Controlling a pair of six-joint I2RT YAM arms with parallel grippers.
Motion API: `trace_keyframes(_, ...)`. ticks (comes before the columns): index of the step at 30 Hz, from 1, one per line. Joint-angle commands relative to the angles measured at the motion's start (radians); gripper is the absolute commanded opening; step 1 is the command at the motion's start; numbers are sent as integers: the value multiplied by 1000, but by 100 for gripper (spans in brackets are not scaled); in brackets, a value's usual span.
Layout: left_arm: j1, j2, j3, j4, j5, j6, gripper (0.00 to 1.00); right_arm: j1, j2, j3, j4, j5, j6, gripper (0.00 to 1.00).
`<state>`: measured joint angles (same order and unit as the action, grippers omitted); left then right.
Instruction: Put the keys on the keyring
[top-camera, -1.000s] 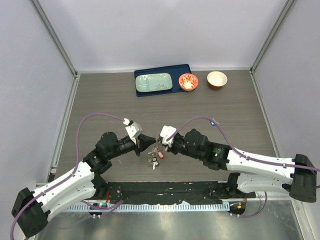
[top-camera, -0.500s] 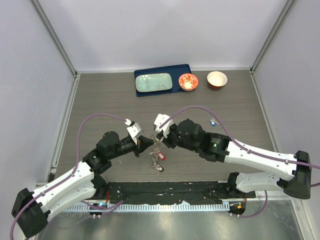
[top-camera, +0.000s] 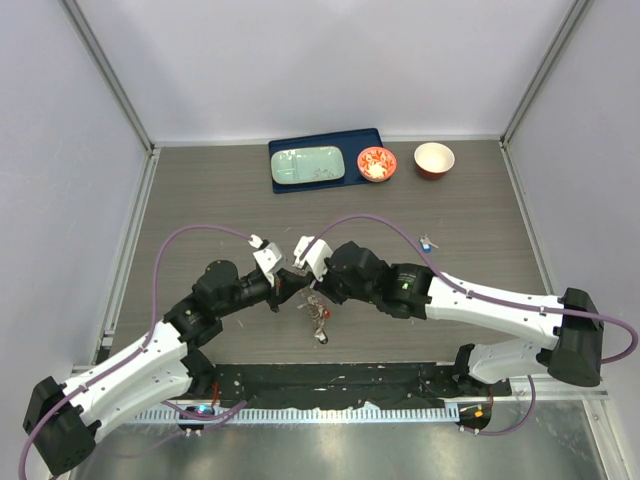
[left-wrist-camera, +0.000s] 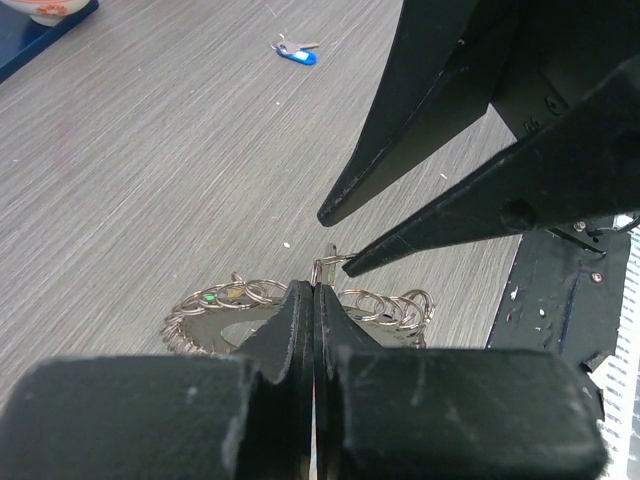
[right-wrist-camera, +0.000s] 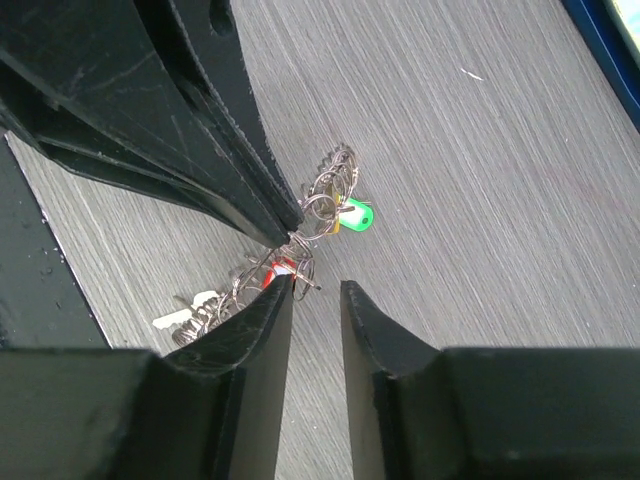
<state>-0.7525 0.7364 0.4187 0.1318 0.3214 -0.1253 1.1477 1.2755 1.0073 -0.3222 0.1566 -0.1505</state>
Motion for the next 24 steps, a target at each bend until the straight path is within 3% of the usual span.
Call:
trace_keyframes(1,-1,-8,54,42,-2,-7,0,-3,-4,48,38,21,5,30)
trace_keyframes(5,-1,-8,55,40,-1,-7,0,-3,4,47,38,24,0,20)
trace_keyframes(9,-1,-14,54,40,-2,-14,0,-3,4,36,43,17,-11,1)
trace_keyframes(18,-1,-34,28,43,-45,-85,0,-3,-114,-162,279,-34,-132,1)
trace_keyframes(24,1,-28,45,-35,-87,-120,0,-3,-220,-352,573,-78,-266,1)
